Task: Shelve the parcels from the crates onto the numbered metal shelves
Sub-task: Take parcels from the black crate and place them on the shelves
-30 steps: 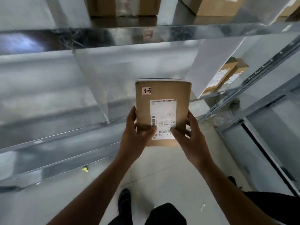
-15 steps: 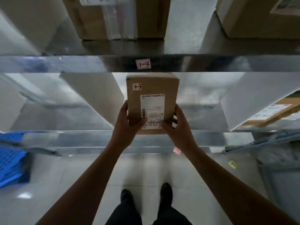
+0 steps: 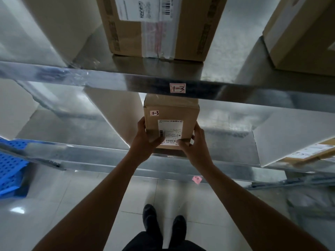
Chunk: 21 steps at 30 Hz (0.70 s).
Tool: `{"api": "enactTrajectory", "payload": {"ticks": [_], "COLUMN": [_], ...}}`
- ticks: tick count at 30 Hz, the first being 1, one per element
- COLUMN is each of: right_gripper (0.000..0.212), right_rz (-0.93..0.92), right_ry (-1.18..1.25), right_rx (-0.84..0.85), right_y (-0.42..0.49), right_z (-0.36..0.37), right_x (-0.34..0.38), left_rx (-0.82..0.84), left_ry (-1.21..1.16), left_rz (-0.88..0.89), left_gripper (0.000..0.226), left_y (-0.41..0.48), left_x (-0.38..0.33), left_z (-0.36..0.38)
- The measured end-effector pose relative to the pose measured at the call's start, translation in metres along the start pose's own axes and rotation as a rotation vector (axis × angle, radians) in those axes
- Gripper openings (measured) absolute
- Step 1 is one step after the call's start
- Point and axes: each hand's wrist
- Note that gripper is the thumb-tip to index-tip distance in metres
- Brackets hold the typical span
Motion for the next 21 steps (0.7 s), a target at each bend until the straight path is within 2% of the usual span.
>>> {"api": "enactTrajectory", "payload": {"ticks": [5,12,21], "right_gripper": [0.074,0.085,0.077], "right_rz": [0.023,0.105,0.140], "right_ry": [0.101,0.155,0.040], "right_rx": [0.037,0.055,0.018], "right_y": [-0.001,-0.004,0.002], "right_z": [0.010,0.014,0.018], "right_x": [-0.006,-0.012,-0.013], "left_rx": [0.021,0.026,0.032], "left_ry": [-0.024,-0.018,0.078], "left_rz": [-0.019,-0.043,-0.049], "left_gripper": [0.090,0.094,0.090], "left_y": [0.003,0.008,0.011], "left_x": [0.015,0.029,0.037], "left_z": [-0.004,-0.001,0.003]}}
Point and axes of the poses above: each hand's wrist, its own y-axis towards the middle knuckle, its own z-axis out of the palm, x = y × z, and after that the axes turned 8 degrees about -y, right-handed
